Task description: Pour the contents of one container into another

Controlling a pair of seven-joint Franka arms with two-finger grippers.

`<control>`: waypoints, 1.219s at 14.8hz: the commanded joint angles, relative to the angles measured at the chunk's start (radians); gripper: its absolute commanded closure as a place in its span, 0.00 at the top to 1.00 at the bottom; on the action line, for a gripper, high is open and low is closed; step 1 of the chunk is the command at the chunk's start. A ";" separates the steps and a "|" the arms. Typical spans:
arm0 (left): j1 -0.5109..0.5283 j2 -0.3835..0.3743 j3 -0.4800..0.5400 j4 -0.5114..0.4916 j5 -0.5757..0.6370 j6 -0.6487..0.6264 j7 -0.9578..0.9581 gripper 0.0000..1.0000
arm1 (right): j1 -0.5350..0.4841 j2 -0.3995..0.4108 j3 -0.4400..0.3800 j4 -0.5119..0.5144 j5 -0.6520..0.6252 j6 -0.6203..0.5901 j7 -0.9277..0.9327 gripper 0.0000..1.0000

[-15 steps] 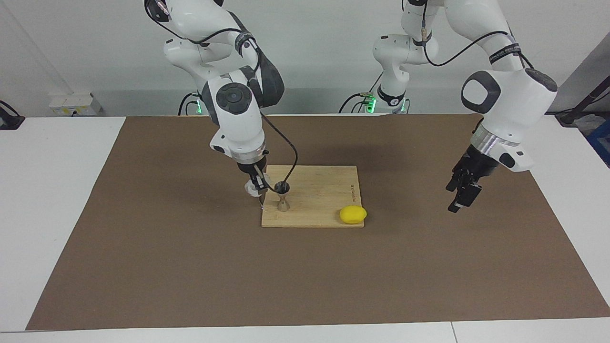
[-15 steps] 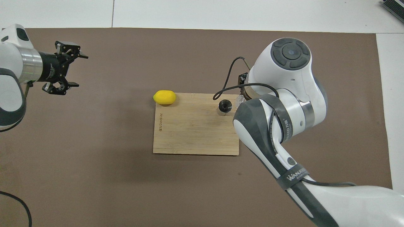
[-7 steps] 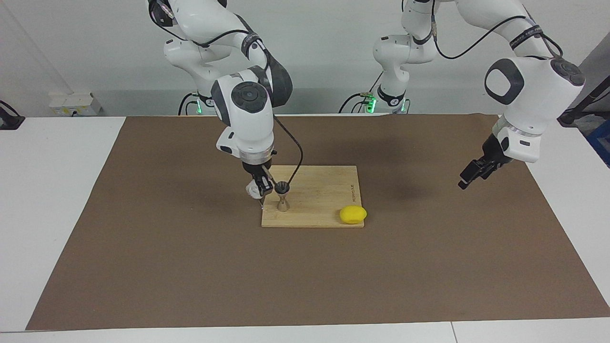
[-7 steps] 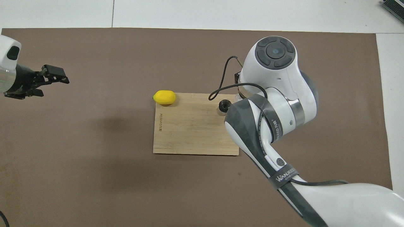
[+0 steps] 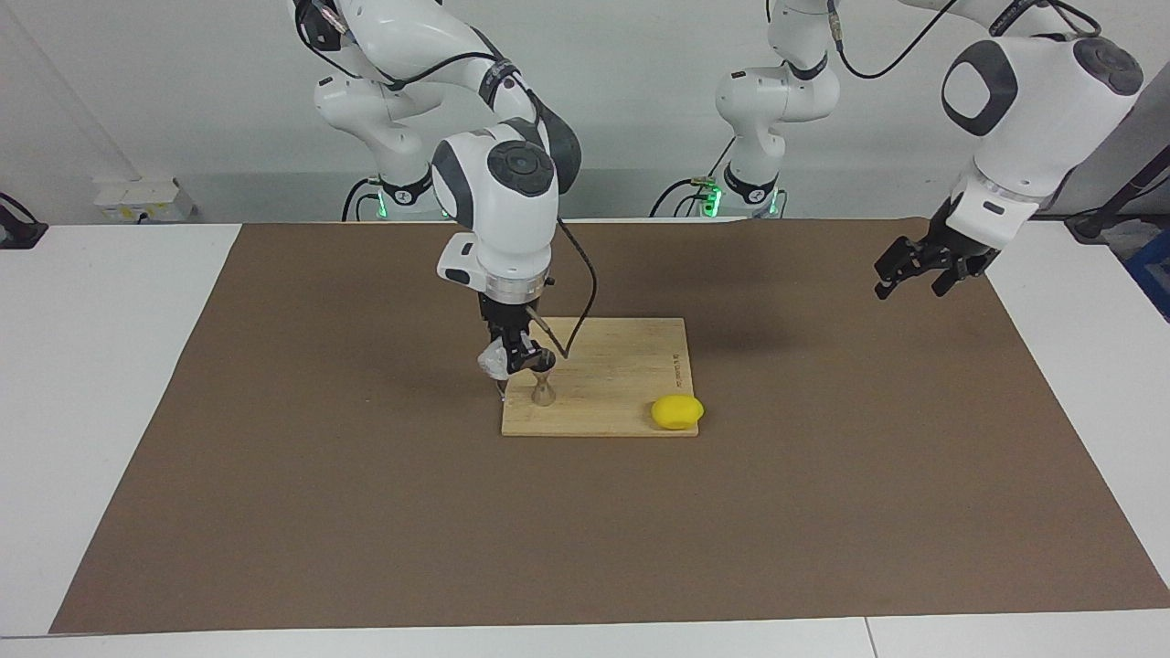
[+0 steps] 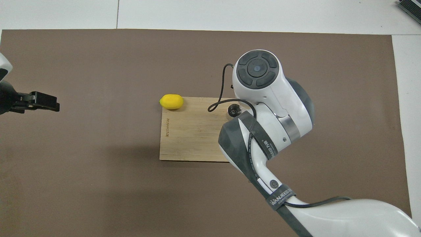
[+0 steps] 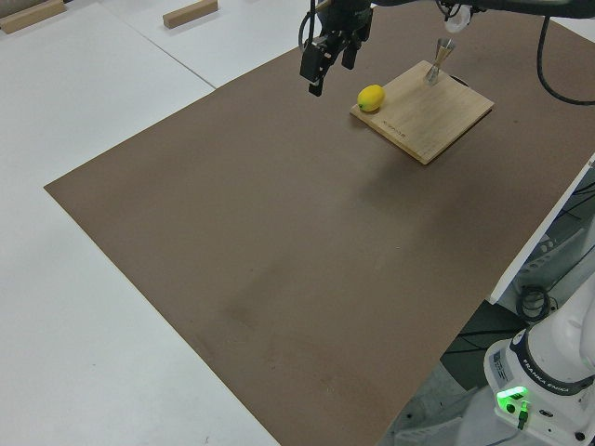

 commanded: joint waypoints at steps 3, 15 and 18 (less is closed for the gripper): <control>0.009 0.006 -0.033 0.144 0.029 -0.176 0.008 1.00 | 0.018 0.015 0.007 0.013 -0.062 0.002 0.006 0.00; -0.013 0.011 0.001 0.124 0.030 -0.119 0.015 1.00 | 0.059 -0.004 0.007 -0.038 -0.177 0.034 -0.003 0.00; -0.024 -0.016 0.001 0.074 0.030 -0.079 0.009 1.00 | 0.061 -0.007 0.007 -0.041 -0.183 0.039 -0.005 0.00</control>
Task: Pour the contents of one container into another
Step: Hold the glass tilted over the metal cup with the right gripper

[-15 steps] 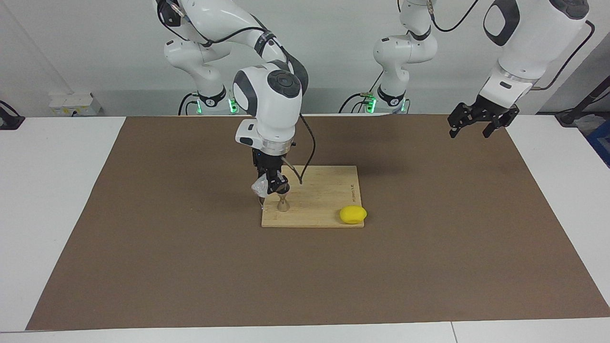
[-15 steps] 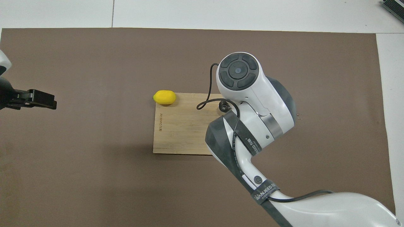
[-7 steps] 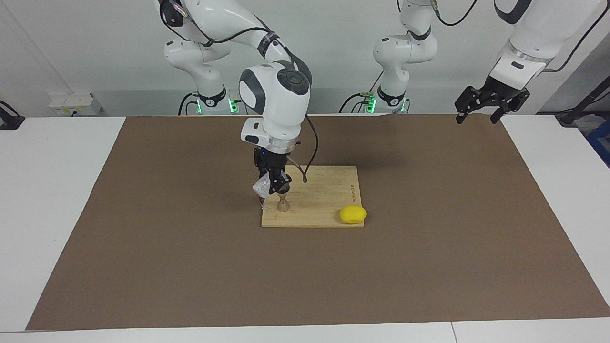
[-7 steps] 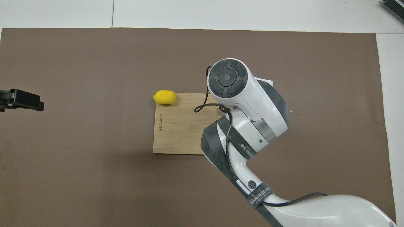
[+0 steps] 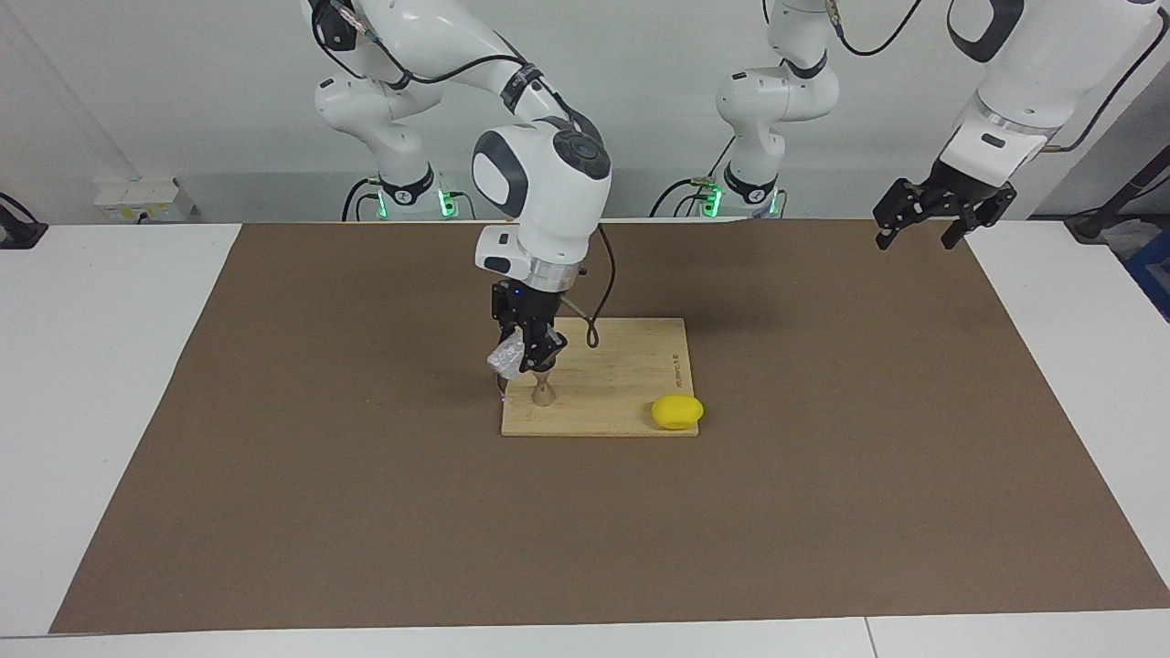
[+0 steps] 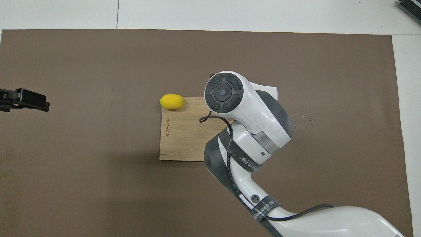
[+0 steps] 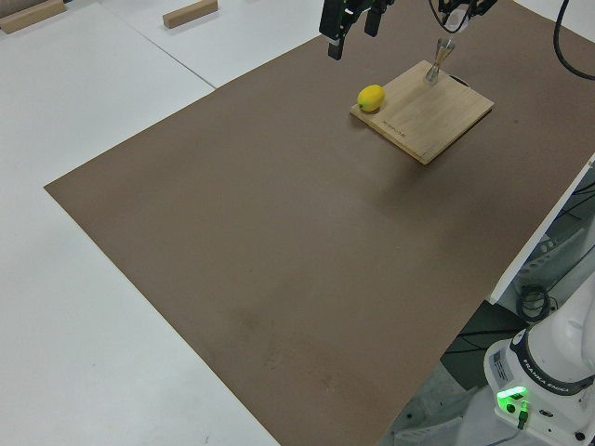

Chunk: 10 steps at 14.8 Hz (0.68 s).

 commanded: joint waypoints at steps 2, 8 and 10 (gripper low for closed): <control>-0.017 -0.038 0.011 -0.058 0.017 0.042 0.004 1.00 | -0.005 -0.012 0.006 -0.023 -0.035 0.027 -0.003 0.00; -0.002 -0.038 0.006 -0.061 0.017 0.045 0.004 1.00 | -0.005 -0.015 0.006 -0.025 -0.047 0.027 -0.003 0.00; 0.009 -0.038 0.000 -0.061 0.017 0.045 0.004 1.00 | 0.000 -0.015 0.006 -0.026 -0.049 0.029 -0.003 0.00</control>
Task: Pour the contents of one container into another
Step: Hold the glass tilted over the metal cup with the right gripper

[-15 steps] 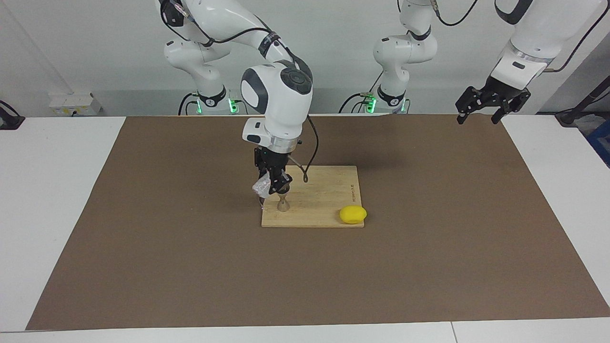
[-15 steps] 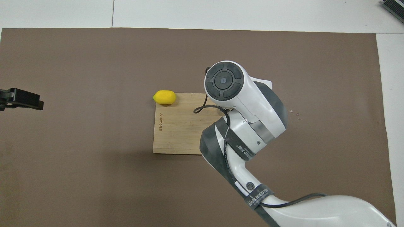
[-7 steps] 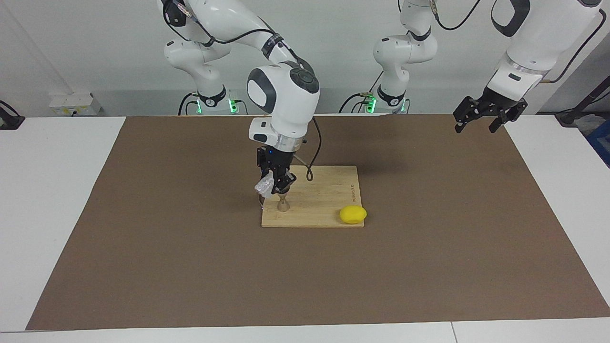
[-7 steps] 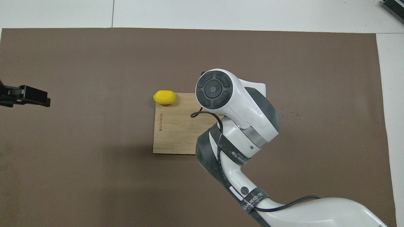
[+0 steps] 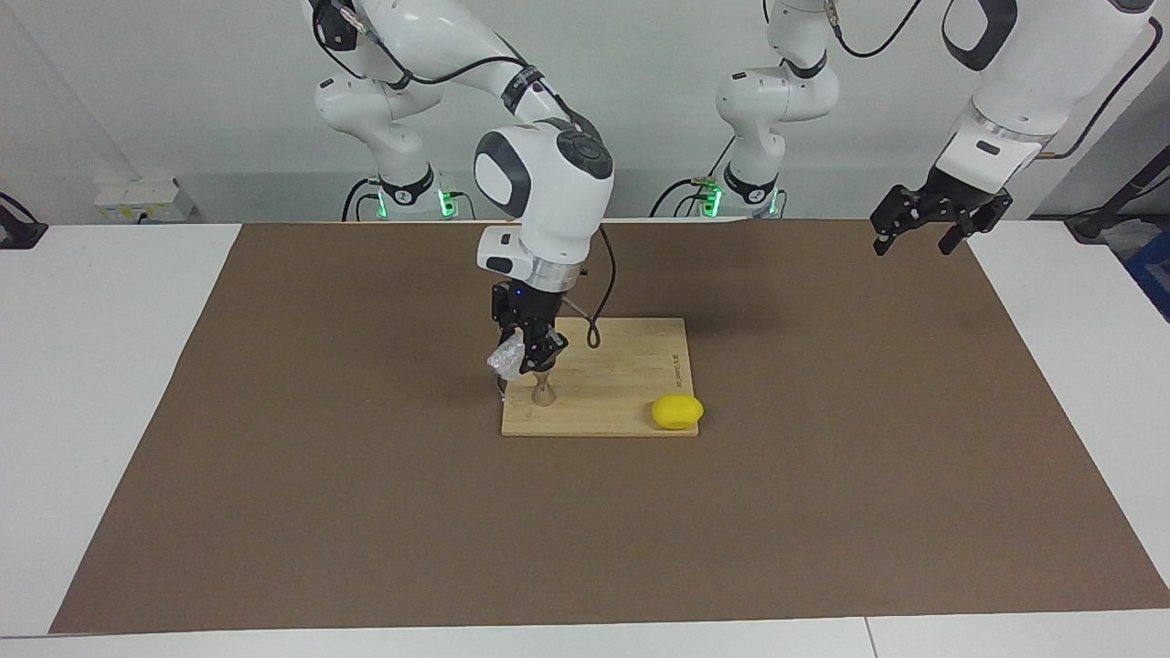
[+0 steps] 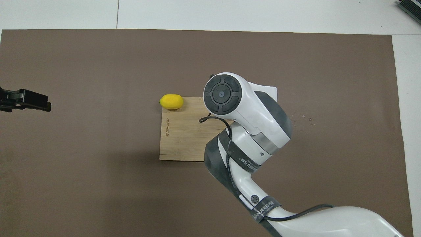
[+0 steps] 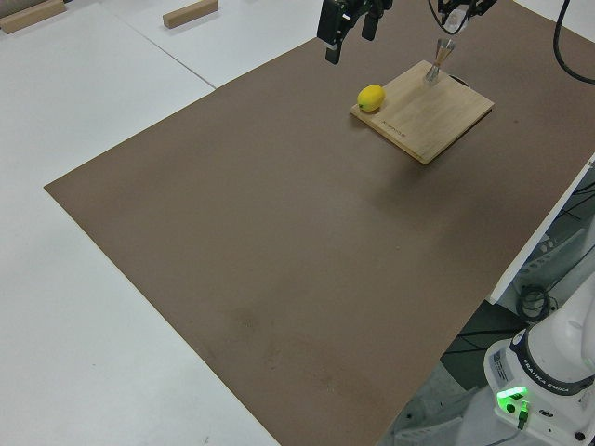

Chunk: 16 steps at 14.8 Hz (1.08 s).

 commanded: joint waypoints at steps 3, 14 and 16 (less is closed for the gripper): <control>0.009 -0.030 -0.002 -0.037 0.016 0.013 0.012 1.00 | -0.001 -0.018 0.006 -0.030 -0.043 0.027 -0.006 0.00; 0.012 -0.031 -0.031 -0.040 0.018 -0.018 0.010 1.00 | 0.000 -0.027 0.006 -0.049 -0.054 0.042 -0.005 0.00; 0.007 -0.033 -0.030 -0.041 0.018 -0.018 0.010 1.00 | -0.001 -0.026 0.006 -0.046 -0.043 0.041 -0.005 0.00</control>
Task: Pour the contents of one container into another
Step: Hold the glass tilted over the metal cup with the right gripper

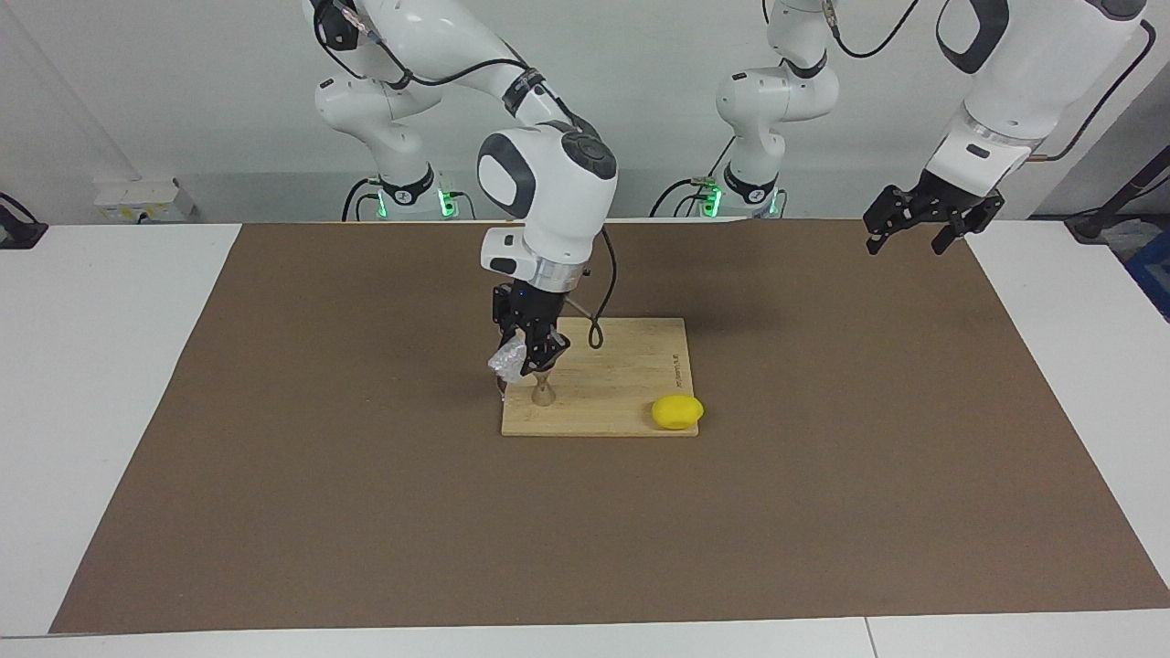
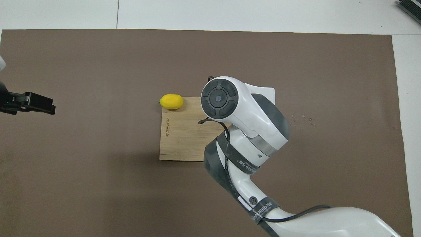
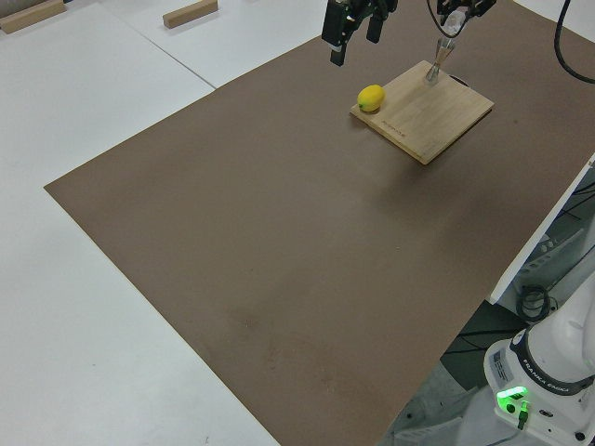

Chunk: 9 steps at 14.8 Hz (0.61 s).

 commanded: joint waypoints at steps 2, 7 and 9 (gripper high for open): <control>0.006 -0.034 -0.002 -0.035 0.016 0.005 0.007 1.00 | -0.007 -0.020 0.006 -0.021 -0.008 0.017 -0.001 0.00; 0.004 -0.034 -0.002 -0.030 0.016 -0.001 0.003 1.00 | -0.021 -0.017 0.008 -0.015 0.074 0.015 0.005 0.00; 0.004 -0.034 -0.002 -0.030 0.016 -0.001 0.004 1.00 | -0.027 -0.019 0.008 -0.009 0.109 0.015 0.004 0.00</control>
